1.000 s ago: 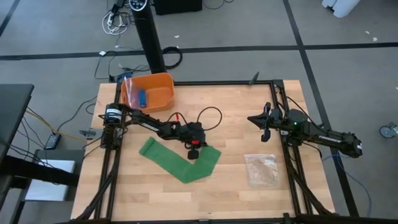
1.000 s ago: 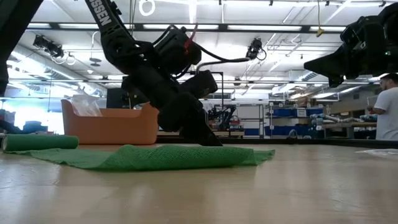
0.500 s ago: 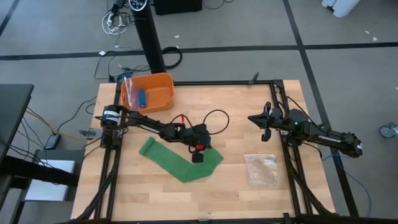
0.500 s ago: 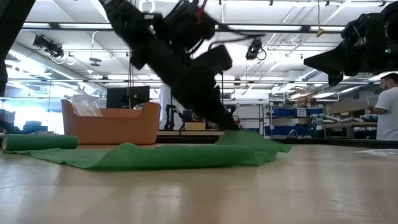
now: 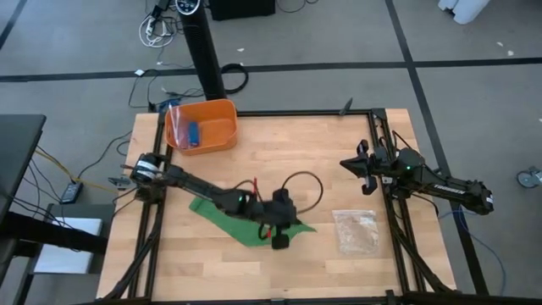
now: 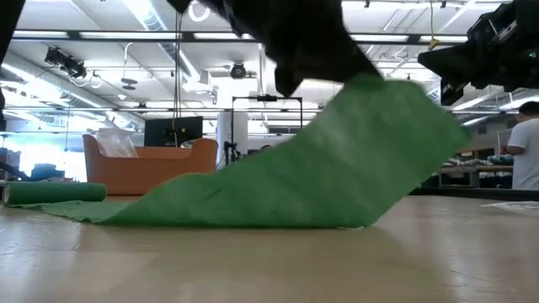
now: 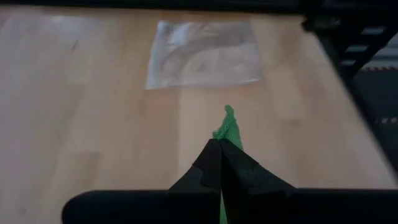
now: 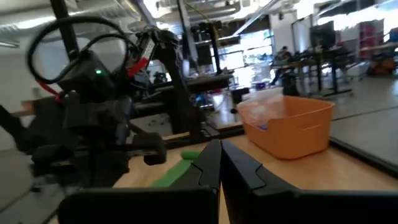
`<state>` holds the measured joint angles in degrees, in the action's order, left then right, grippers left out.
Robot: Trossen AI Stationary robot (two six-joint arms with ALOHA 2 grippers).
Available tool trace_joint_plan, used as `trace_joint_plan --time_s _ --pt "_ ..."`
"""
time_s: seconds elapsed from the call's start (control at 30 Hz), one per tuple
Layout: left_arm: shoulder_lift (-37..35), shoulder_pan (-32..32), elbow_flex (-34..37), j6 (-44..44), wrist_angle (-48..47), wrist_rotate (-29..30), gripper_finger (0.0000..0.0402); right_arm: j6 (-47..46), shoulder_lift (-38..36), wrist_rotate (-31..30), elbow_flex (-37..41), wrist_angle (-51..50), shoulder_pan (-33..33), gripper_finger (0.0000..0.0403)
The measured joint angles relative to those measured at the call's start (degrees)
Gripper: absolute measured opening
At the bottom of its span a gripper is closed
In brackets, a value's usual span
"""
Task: Roll bandage
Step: Roll the green bandage
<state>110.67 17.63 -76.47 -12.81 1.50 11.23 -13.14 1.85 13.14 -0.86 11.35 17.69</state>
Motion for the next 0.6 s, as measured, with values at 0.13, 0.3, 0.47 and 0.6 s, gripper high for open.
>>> trace_joint_plan --time_s 0.13,0.3,0.47,0.6 --pt "0.0 5.1 -0.6 -4.7 2.4 3.9 0.0 -2.3 0.0 2.0 -0.1 0.2 0.0 0.0008" --pt "0.8 10.0 -0.5 -10.0 5.9 9.5 0.0 -3.3 0.0 3.5 -0.1 0.2 0.0 0.0008" --pt "4.0 13.7 -0.4 -12.4 11.9 12.3 0.0 -3.4 0.0 3.6 -0.2 0.0 0.0 0.0008" --pt "7.9 15.3 -0.4 -14.8 17.4 14.1 0.0 -3.4 0.0 3.6 -0.2 -0.3 0.0 0.0008"
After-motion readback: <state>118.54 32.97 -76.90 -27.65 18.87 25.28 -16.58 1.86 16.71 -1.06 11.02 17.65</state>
